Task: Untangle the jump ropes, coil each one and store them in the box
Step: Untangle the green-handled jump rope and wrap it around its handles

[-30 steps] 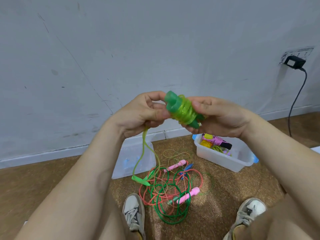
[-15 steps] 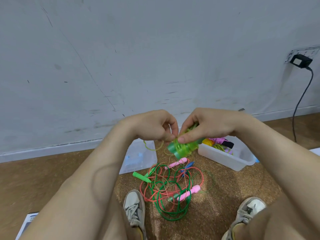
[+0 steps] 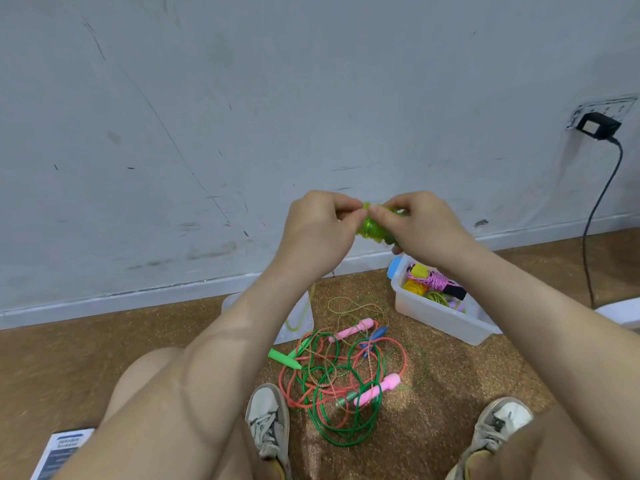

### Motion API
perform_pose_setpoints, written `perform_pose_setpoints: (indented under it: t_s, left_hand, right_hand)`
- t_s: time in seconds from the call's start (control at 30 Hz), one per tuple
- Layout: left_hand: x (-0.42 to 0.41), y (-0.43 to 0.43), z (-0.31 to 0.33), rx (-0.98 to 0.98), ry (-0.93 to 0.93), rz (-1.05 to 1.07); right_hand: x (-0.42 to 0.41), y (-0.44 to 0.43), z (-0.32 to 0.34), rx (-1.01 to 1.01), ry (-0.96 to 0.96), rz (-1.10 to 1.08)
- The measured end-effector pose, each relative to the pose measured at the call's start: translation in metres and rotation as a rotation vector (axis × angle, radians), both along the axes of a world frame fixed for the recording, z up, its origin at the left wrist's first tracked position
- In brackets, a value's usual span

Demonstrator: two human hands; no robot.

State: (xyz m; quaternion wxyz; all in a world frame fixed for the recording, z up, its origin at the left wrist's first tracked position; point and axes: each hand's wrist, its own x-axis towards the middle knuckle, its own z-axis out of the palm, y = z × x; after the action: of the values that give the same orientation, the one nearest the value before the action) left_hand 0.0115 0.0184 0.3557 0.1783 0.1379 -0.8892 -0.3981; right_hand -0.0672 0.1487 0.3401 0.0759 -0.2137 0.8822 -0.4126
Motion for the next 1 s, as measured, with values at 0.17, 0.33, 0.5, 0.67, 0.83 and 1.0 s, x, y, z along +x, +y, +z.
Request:
perform_pose_setpoints:
  t_s: [0.17, 0.33, 0.5, 0.67, 0.83, 1.0]
  left_hand:
    - [-0.002, 0.0, -0.005, 0.423, 0.104, -0.041]
    - [0.0, -0.011, 0.004, 0.386, 0.156, -0.102]
    - [0.007, -0.016, 0.01, 0.466, 0.146, -0.255]
    - [0.007, -0.024, 0.011, 0.649, 0.224, -0.274]
    - [0.003, -0.028, 0.008, 0.809, 0.202, -0.249]
    - [-0.001, -0.019, -0.003, 0.97, 0.123, -0.249]
  right_hand:
    - [0.012, -0.001, 0.007, -0.504, -0.62, 0.001]
    - [0.01, 0.0, 0.009, -0.601, -0.833, 0.165]
    - [0.01, 0.0, 0.006, -0.596, -0.827, 0.362]
    - [0.01, -0.004, 0.005, -0.764, -0.805, 0.416]
    - [0.013, -0.008, 0.011, -0.89, -0.876, 0.491]
    - [0.012, -0.005, 0.014, -0.986, -0.943, 0.488]
